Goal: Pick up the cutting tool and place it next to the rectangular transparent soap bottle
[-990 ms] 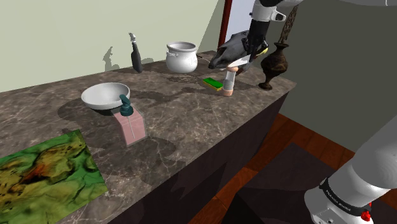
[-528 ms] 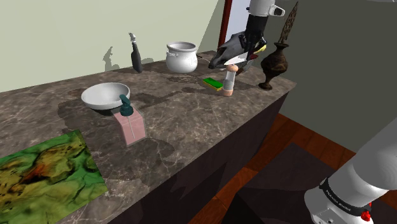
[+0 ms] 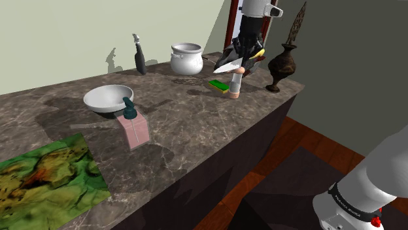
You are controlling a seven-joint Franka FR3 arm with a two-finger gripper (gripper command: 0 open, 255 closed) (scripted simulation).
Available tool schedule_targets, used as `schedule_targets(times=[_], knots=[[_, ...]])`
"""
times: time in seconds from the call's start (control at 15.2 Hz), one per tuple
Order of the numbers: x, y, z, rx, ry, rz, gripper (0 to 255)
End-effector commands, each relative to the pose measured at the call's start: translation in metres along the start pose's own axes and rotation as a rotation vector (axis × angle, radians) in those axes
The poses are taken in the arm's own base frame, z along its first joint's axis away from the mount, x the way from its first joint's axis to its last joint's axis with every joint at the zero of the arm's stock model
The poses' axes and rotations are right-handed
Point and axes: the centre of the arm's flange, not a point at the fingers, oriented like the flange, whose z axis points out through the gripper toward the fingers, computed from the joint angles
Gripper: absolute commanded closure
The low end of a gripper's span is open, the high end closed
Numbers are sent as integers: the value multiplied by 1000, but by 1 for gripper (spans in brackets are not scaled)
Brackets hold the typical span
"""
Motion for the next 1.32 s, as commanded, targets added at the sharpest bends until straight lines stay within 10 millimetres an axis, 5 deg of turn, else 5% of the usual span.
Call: schedule_targets(times=[0.0, 1.06, 1.25], knots=[[-28, 3, -1, 0, 0, 1, 255], [-238, 26, -5, 0, 0, 1, 255], [-248, 27, 5, 0, 0, 1, 255]])
